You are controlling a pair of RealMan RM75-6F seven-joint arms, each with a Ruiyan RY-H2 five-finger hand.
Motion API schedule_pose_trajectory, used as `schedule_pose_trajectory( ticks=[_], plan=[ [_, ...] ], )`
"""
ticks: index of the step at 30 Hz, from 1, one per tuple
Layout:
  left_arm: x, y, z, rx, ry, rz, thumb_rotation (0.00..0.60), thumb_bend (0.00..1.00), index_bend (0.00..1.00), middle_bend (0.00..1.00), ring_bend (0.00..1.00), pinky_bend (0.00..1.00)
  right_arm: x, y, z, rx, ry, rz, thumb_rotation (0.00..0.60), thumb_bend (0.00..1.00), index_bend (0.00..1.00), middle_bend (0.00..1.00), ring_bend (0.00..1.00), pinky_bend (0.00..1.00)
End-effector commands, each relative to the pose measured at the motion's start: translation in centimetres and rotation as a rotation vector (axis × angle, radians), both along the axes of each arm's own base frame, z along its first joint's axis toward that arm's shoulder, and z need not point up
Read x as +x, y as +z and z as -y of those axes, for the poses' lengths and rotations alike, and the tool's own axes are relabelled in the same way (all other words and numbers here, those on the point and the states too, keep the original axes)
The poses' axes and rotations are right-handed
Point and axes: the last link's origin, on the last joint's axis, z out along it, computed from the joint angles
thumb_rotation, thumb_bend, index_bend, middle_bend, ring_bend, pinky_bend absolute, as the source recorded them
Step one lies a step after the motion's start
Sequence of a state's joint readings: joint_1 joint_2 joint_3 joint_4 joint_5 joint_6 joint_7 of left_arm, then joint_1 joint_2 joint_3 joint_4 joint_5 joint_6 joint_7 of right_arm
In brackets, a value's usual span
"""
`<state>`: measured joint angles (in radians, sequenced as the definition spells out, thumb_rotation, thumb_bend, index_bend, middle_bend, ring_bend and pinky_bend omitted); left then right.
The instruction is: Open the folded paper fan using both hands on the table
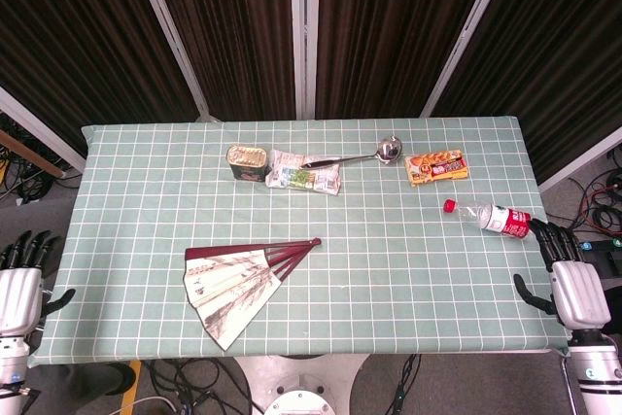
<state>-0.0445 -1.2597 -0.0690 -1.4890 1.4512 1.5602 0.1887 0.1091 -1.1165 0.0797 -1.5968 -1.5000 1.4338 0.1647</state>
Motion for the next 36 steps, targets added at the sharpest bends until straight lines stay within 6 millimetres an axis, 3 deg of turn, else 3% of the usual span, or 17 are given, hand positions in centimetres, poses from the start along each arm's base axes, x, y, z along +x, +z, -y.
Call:
schedule_pose_trajectory(
  ticks=[1,12,16,21,23,26,30,36],
  plan=[
    [0.1,-0.2,0.1,-0.013,0.001,0.001,0.6,0.01,0.21,0.16,0.1,0.19,0.0,-0.2,0.1,0.009,0.001,0.001,0.6,0.29,0.0,0.06,0.0,0.0],
    [0.9,0.1,-0.5,-0.033,-0.04,0.01,0.6,0.01,0.21,0.16,0.1,0.19,-0.3,0.0,0.0,0.013,0.006,-0.011,0.6,0.29,0.01,0.06,0.0,0.0],
    [2.2,0.7,-3.2,-0.077,-0.134,0.052,0.6,0.01,0.22,0.16,0.1,0.19,-0.1,0.8,0.5,0.009,0.028,-0.051,0.6,0.29,0.01,0.06,0.0,0.0],
    [5.2,0.4,-8.1,-0.209,-0.27,0.14,0.6,0.01,0.25,0.18,0.11,0.19,0.4,1.4,1.1,0.0,0.053,-0.078,0.6,0.29,0.01,0.06,0.0,0.0],
    [6.7,-0.4,-10.2,-0.256,-0.306,0.163,0.6,0.01,0.28,0.25,0.19,0.22,0.5,1.6,1.2,-0.002,0.06,-0.078,0.6,0.29,0.01,0.06,0.0,0.0],
    [8.6,-2.2,-12.9,-0.331,-0.341,0.229,0.6,0.05,0.39,0.35,0.3,0.34,0.6,1.8,1.2,-0.003,0.064,-0.076,0.6,0.29,0.01,0.06,0.0,0.0],
    [10.5,-5.1,-15.8,-0.488,-0.295,0.298,0.6,0.09,0.41,0.36,0.3,0.38,0.5,1.9,1.3,-0.003,0.061,-0.082,0.6,0.29,0.01,0.06,0.0,0.0],
    [13.8,-10.1,-18.8,-0.656,-0.263,0.246,0.6,0.1,0.38,0.36,0.3,0.39,0.3,2.2,1.2,0.003,0.047,-0.088,0.6,0.29,0.01,0.06,0.0,0.0]
  ],
)
